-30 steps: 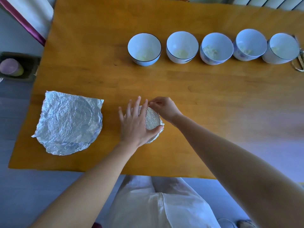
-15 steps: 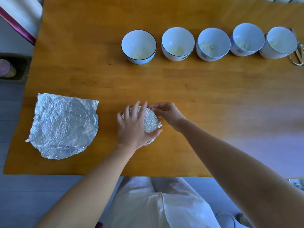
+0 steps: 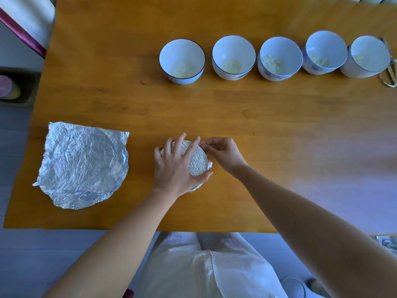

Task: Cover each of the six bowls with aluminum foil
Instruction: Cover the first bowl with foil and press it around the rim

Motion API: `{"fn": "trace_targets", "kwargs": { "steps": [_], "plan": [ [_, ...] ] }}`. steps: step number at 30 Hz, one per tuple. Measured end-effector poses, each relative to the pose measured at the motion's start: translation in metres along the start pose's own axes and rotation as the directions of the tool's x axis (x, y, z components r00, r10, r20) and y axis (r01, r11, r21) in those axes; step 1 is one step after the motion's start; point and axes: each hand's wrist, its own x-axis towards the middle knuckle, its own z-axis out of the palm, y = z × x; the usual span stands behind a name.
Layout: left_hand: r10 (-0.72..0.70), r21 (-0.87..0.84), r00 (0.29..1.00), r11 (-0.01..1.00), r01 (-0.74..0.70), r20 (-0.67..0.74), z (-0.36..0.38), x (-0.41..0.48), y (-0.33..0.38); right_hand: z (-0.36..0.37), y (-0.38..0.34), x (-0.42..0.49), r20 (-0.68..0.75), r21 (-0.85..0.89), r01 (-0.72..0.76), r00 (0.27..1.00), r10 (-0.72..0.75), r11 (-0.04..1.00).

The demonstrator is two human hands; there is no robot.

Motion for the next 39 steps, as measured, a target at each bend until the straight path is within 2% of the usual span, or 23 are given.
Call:
{"fn": "trace_targets", "kwargs": {
  "steps": [5,10,16,22,27,33,35,39],
  "plan": [
    [-0.009,-0.016,1.000,1.000,0.009,-0.009,0.000,0.000,0.000,-0.011,-0.003,-0.011,0.103,0.107,-0.060,0.993,0.049,0.992],
    [-0.008,-0.029,1.000,1.000,0.007,-0.022,-0.001,0.001,0.001,-0.018,0.000,-0.015,0.188,0.096,-0.067,0.981,0.048,0.993],
    [-0.002,-0.038,1.000,0.999,0.001,-0.017,0.000,0.001,0.001,-0.014,0.013,-0.016,0.064,0.071,-0.065,0.996,0.060,0.995],
    [-0.004,-0.039,1.000,0.999,0.003,-0.017,0.000,0.001,0.001,-0.015,0.006,-0.009,0.115,-0.156,-0.018,0.993,0.036,0.988],
    [-0.014,-0.049,1.000,0.999,0.013,-0.016,0.000,0.001,0.001,-0.012,0.005,-0.008,0.047,-0.005,-0.109,0.993,0.110,0.994],
    [-0.037,-0.044,0.999,0.998,0.036,-0.007,0.000,0.000,0.002,-0.006,0.000,-0.015,0.005,-0.009,-0.158,0.987,0.158,0.987],
    [-0.060,-0.049,0.998,0.997,0.060,-0.017,0.000,0.000,0.003,-0.007,-0.004,-0.018,0.027,0.019,-0.179,0.984,0.178,0.984],
    [-0.114,-0.061,0.993,0.992,0.112,-0.022,-0.003,-0.001,0.007,-0.003,-0.001,-0.019,0.062,-0.038,-0.154,0.986,0.156,0.987]
  ]
}}
